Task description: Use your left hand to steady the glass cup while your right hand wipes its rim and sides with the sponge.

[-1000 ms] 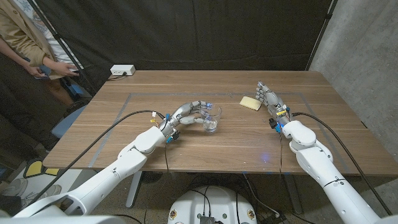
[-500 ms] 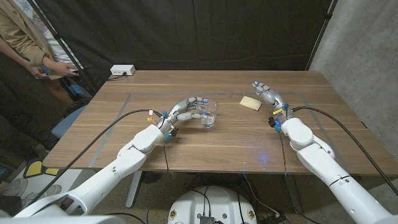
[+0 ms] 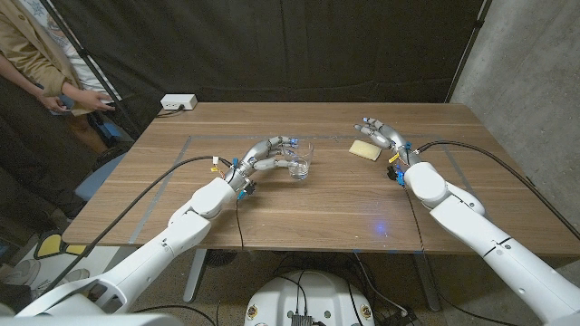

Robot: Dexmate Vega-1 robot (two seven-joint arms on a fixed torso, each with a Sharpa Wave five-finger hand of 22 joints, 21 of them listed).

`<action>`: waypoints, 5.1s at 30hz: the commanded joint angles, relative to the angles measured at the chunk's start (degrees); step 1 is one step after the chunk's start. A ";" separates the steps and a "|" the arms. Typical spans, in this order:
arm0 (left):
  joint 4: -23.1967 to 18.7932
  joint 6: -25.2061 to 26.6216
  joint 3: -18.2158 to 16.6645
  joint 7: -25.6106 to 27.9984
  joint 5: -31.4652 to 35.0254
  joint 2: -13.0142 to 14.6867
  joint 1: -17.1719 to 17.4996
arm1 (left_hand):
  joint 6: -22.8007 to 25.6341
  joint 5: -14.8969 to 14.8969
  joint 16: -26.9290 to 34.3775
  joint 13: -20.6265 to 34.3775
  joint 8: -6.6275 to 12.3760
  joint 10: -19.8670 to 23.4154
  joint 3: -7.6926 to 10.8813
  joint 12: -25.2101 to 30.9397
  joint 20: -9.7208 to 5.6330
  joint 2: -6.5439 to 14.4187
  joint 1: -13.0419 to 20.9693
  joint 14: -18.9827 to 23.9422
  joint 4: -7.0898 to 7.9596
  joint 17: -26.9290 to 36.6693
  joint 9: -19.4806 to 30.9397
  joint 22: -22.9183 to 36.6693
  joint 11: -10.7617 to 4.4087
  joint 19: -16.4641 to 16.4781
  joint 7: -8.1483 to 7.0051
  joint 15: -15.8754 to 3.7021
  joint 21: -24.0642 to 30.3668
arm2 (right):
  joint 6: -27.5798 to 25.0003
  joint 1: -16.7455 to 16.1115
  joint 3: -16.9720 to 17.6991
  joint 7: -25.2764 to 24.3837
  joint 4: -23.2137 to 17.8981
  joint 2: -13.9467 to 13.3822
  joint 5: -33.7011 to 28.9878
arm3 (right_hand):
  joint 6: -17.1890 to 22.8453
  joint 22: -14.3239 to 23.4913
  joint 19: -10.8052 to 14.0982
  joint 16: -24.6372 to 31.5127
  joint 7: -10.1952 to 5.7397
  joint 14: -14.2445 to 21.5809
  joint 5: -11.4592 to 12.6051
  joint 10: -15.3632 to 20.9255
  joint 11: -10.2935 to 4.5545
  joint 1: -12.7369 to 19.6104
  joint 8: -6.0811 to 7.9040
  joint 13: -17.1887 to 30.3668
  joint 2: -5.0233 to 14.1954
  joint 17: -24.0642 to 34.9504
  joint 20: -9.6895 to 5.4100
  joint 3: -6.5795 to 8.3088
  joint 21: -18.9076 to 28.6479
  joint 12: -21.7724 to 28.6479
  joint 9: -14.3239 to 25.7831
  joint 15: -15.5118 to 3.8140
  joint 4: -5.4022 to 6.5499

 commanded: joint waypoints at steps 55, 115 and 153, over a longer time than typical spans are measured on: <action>6.47 -1.31 -0.23 -2.36 -1.70 -1.46 -4.79 | 11.26 0.19 -1.86 1.21 5.75 7.92 5.43 -1.53 -3.75 10.08 9.44 2.66 3.15 0.63 0.04 0.03 -7.05 -2.45 -5.58 -9.50 0.43 | -35.09 29.73 -38.35 5.72 8.28 -4.51 -24.82 | 7.82 0.48 7.97 1.38 -0.57 9.24 0.31 8.12 -2.15 5.96 0.58 0.09 0.83 -0.33 -0.46 0.62 2.31 1.41 0.28 -3.72 -0.90; 13.33 -2.79 0.33 -4.78 -2.48 -3.82 -8.81 | 11.26 0.32 -2.74 2.03 6.66 8.57 6.84 -2.72 -4.42 10.34 8.62 3.06 3.62 0.88 -0.14 -0.02 -6.99 -3.04 -5.49 -9.50 1.15 | -32.50 33.14 -44.67 2.26 18.36 -0.51 -29.62 | 36.19 3.65 20.78 17.69 -7.14 39.91 1.69 39.70 -8.05 27.60 9.27 3.04 0.37 11.64 -3.44 1.38 13.72 9.55 0.44 -13.42 -1.73; 11.65 -2.78 0.34 -4.13 -1.84 -3.46 -8.18 | 11.08 0.33 -3.28 2.51 7.15 8.81 7.80 -3.46 -4.65 10.18 8.33 2.94 3.56 0.77 -0.18 -0.06 -7.00 -3.77 -5.46 -9.51 1.46 | -20.66 22.27 -31.43 -24.11 11.74 -1.97 -21.42 | 51.24 11.00 22.25 32.65 -6.35 48.43 1.61 54.19 -9.00 44.32 12.91 11.73 2.12 26.09 -6.77 -1.66 28.06 19.36 1.23 -13.89 -0.23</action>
